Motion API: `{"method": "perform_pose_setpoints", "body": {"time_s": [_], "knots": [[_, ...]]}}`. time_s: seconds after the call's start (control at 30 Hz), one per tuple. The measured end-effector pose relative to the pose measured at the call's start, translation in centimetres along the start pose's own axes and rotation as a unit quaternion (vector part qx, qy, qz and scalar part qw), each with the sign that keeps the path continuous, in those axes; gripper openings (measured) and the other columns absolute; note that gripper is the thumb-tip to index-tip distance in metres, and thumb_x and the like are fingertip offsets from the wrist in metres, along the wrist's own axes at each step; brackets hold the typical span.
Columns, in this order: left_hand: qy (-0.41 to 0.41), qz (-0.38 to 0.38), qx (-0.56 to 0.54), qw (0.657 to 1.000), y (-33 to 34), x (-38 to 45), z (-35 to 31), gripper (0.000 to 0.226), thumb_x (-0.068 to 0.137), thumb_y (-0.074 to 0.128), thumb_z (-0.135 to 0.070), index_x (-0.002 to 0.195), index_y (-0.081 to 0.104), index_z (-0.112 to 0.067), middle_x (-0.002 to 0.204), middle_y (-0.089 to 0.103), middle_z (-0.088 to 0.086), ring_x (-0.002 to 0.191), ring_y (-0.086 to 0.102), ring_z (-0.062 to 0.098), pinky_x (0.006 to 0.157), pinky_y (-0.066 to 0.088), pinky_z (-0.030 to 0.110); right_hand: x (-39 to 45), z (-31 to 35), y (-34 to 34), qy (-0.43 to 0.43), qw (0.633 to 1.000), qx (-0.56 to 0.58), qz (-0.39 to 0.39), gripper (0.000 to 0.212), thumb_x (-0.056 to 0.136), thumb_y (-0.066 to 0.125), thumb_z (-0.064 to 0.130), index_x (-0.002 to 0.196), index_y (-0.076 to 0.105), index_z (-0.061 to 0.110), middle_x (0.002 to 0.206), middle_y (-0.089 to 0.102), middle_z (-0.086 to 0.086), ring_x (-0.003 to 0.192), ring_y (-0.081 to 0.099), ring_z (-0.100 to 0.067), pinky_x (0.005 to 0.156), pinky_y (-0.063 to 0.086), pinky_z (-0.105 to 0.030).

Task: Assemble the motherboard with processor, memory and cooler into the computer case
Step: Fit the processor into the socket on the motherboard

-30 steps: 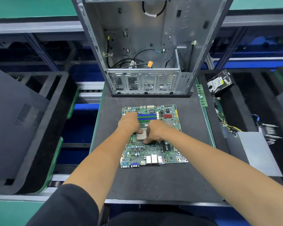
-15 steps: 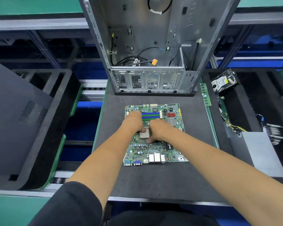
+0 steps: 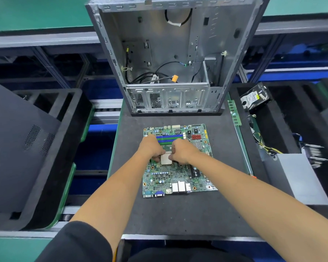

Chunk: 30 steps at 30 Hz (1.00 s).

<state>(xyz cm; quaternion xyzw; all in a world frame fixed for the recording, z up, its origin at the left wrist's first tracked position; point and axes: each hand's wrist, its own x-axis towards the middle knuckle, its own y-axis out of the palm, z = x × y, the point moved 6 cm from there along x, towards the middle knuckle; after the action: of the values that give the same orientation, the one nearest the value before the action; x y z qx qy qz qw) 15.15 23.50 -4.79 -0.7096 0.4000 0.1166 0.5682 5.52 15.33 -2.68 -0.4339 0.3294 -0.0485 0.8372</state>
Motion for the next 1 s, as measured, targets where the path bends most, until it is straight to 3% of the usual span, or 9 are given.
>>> {"method": "perform_pose_setpoints", "body": {"time_s": [0.17,0.27,0.33,0.4,0.57,0.67,0.8,0.87,1.0], "knots": [[-0.016,-0.033,-0.044,0.998,-0.7,-0.5,0.2,0.023,0.08,0.071,-0.02,0.085,0.055,-0.005,0.046,0.059,0.001,0.041,0.057,0.009,0.041,0.047,0.02,0.0,1.5,-0.6,-0.084,0.992,-0.074,-0.053,0.012,0.087,0.067,0.007,0.098,0.07,0.006,0.096,0.069,-0.011,0.089,0.066,-0.027,0.079,0.057,-0.038],[-0.006,-0.028,-0.049,0.998,-0.8,-0.7,0.3,0.022,0.085,0.066,-0.015,0.071,0.051,-0.005,0.031,0.051,-0.003,0.029,0.051,0.004,0.032,0.04,0.014,-0.2,1.4,-0.5,-0.113,0.989,-0.081,-0.043,0.011,0.087,0.069,0.012,0.094,0.076,0.007,0.092,0.072,-0.007,0.086,0.066,-0.023,0.078,0.055,-0.034],[0.013,-0.009,-0.059,0.998,-0.7,-0.6,0.2,0.012,0.083,0.066,-0.008,0.078,0.063,0.002,0.039,0.058,-0.001,0.05,0.066,0.012,0.054,0.057,0.022,-0.3,1.2,-0.7,-0.129,0.989,-0.06,-0.041,0.01,0.084,0.073,0.015,0.089,0.076,0.007,0.084,0.069,-0.003,0.08,0.064,-0.021,0.071,0.051,-0.031],[0.041,0.008,-0.097,0.994,-0.8,-0.7,0.2,0.007,0.081,0.069,-0.002,0.085,0.07,0.003,0.051,0.064,-0.001,0.063,0.07,0.02,0.069,0.06,0.034,-0.2,1.1,-1.0,-0.14,0.988,-0.037,-0.045,0.009,0.081,0.076,0.017,0.085,0.076,0.008,0.08,0.062,0.002,0.074,0.059,-0.016,0.066,0.045,-0.028],[0.075,0.011,-0.121,0.99,-0.8,-1.7,0.0,0.01,0.077,0.078,-0.007,0.074,0.07,-0.002,0.071,0.068,0.008,0.06,0.069,0.022,0.065,0.06,0.032,0.1,1.3,-0.6,-0.127,0.99,-0.057,-0.036,0.022,0.081,0.078,0.025,0.067,0.067,0.012,0.061,0.058,0.005,0.066,0.06,-0.019,0.06,0.046,-0.028],[0.046,-0.014,-0.121,0.991,-0.5,-1.3,0.3,0.015,0.076,0.079,-0.01,0.077,0.07,0.001,0.071,0.07,0.012,0.061,0.07,0.024,0.068,0.06,0.036,0.1,1.6,-0.2,-0.132,0.984,-0.12,-0.022,0.034,0.077,0.08,0.036,0.069,0.066,0.006,0.074,0.066,-0.008,0.069,0.065,-0.025,0.055,0.046,-0.029],[0.038,-0.049,-0.014,0.998,-0.5,-0.9,-0.5,0.024,0.075,0.074,-0.012,0.067,0.052,-0.006,0.058,0.058,0.006,0.048,0.055,0.017,0.051,0.053,0.029,-0.3,2.3,-0.1,-0.152,0.972,-0.178,-0.031,0.036,0.077,0.081,0.037,0.073,0.059,0.009,0.086,0.057,-0.003,0.074,0.06,-0.023,0.063,0.051,-0.035],[0.051,-0.079,0.046,0.995,-0.8,-1.0,-1.1,0.018,0.079,0.062,-0.006,0.069,0.047,-0.007,0.071,0.055,0.01,0.055,0.051,0.018,0.044,0.041,0.026,-0.4,2.8,0.1,-0.161,0.968,-0.191,-0.036,0.029,0.08,0.08,0.03,0.085,0.062,0.007,0.093,0.056,-0.004,0.079,0.061,-0.023,0.065,0.051,-0.037],[0.077,-0.073,0.118,0.987,-0.7,-0.5,-2.1,0.004,0.083,0.051,0.002,0.081,0.053,-0.001,0.092,0.063,0.017,0.078,0.062,0.027,0.053,0.043,0.029,-0.3,3.0,0.3,-0.173,0.964,-0.195,-0.047,0.029,0.081,0.078,0.025,0.097,0.064,0.005,0.09,0.046,-0.002,0.077,0.055,-0.023,0.063,0.042,-0.035]]}}
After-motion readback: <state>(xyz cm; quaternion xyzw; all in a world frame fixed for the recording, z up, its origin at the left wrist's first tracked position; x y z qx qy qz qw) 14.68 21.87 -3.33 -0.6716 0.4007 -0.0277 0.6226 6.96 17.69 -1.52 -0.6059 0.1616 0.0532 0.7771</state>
